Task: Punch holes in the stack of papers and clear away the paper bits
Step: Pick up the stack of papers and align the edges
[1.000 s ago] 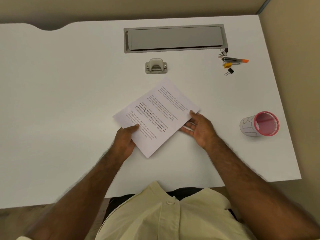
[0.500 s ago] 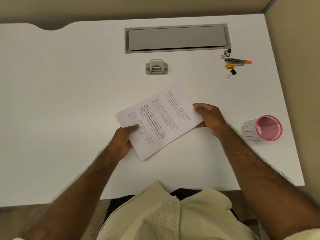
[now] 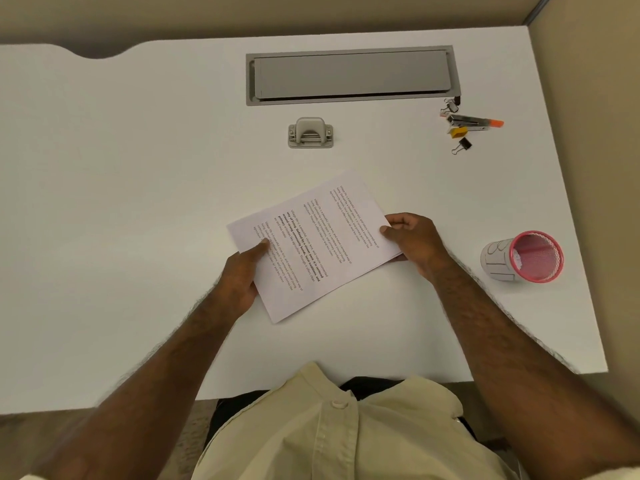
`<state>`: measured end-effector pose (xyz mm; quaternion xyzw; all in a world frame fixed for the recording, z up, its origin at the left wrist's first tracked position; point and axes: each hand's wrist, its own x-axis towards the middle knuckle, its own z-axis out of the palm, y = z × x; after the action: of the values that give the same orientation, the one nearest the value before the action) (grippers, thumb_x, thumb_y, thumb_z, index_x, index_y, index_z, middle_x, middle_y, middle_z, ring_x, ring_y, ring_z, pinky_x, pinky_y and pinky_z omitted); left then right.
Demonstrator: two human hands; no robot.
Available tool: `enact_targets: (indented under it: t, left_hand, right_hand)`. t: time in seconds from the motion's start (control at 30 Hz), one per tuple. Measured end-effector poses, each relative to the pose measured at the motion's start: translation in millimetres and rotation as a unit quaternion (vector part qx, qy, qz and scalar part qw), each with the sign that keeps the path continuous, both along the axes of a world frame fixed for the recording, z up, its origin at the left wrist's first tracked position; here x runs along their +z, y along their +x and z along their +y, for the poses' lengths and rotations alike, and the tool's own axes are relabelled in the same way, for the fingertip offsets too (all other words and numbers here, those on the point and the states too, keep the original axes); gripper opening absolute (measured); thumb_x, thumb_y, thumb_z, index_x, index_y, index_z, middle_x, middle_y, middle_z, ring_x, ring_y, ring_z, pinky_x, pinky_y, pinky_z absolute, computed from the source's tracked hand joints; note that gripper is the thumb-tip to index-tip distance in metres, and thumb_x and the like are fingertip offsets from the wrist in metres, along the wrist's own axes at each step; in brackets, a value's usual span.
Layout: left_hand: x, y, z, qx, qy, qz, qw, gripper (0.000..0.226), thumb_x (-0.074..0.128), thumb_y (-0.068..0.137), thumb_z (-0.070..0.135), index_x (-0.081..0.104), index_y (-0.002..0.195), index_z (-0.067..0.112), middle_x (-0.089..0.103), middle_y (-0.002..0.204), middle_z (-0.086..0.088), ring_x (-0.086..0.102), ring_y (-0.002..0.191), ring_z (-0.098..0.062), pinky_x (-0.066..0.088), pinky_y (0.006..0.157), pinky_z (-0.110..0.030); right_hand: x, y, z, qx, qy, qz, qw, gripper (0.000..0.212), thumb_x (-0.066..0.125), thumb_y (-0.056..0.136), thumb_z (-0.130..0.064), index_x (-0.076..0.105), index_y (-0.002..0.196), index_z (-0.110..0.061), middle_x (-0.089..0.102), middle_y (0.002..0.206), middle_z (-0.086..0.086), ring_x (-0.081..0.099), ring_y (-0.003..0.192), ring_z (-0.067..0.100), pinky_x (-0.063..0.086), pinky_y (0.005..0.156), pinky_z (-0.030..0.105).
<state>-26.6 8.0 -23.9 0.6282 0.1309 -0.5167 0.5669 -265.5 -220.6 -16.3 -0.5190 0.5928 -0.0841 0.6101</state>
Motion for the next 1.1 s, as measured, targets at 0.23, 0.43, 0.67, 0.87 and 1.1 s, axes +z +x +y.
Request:
enact_targets:
  t: [0.23,0.43,0.67,0.87,1.1]
  left_hand:
    - [5.1,-1.5,10.1,-0.004,-0.048,0.016,0.999,0.04,0.068,0.103,0.023,0.066,0.142,0.018,0.075,0.135,-0.006,0.074,0.123,-0.027,0.058,0.102,-0.051]
    - [0.8,-4.2,28.7,-0.002,-0.046,-0.002,0.999,0.035,0.062,0.105,0.013,0.065,0.14,0.011,0.076,0.132,-0.008,0.076,0.118,-0.027,0.066,0.085,-0.041]
    - [-1.6,-4.8,28.1,-0.02,-0.013,-0.043,0.999,0.024,0.059,0.108,0.016,0.068,0.13,0.016,0.08,0.122,-0.004,0.08,0.106,-0.022,0.066,0.071,-0.034]
    - [-0.8,-1.5,26.3,-0.018,0.0,-0.044,0.999,0.027,0.06,0.108,0.018,0.067,0.133,0.014,0.08,0.122,-0.004,0.08,0.107,-0.023,0.066,0.072,-0.035]
    - [1.6,0.1,27.6,-0.054,-0.015,-0.049,0.997,0.033,0.06,0.106,0.013,0.065,0.139,0.013,0.078,0.128,-0.005,0.077,0.114,-0.027,0.066,0.079,-0.038]
  right_hand:
    - [1.3,-4.6,4.5,-0.02,0.017,-0.004,1.0,0.022,0.079,0.093,-0.008,0.076,0.115,-0.008,0.08,0.113,0.015,0.077,0.097,0.03,0.063,0.088,0.064]
    - [4.2,-9.0,8.6,-0.016,0.027,-0.001,1.0,0.017,0.079,0.094,-0.016,0.077,0.111,-0.015,0.081,0.106,0.005,0.077,0.095,0.027,0.068,0.071,0.056]
    - [8.2,-11.6,10.2,0.048,-0.042,0.033,0.997,0.023,0.068,0.101,-0.019,0.078,0.122,-0.021,0.078,0.111,0.0,0.076,0.098,0.02,0.068,0.06,0.044]
    - [8.5,-15.3,13.2,0.049,-0.045,0.033,0.997,0.025,0.07,0.099,-0.014,0.078,0.123,-0.019,0.078,0.104,-0.002,0.076,0.1,0.022,0.068,0.067,0.053]
    - [13.0,-19.0,15.6,0.014,0.052,0.019,0.998,0.023,0.078,0.096,-0.026,0.075,0.117,-0.016,0.076,0.111,0.002,0.075,0.095,0.024,0.068,0.068,0.051]
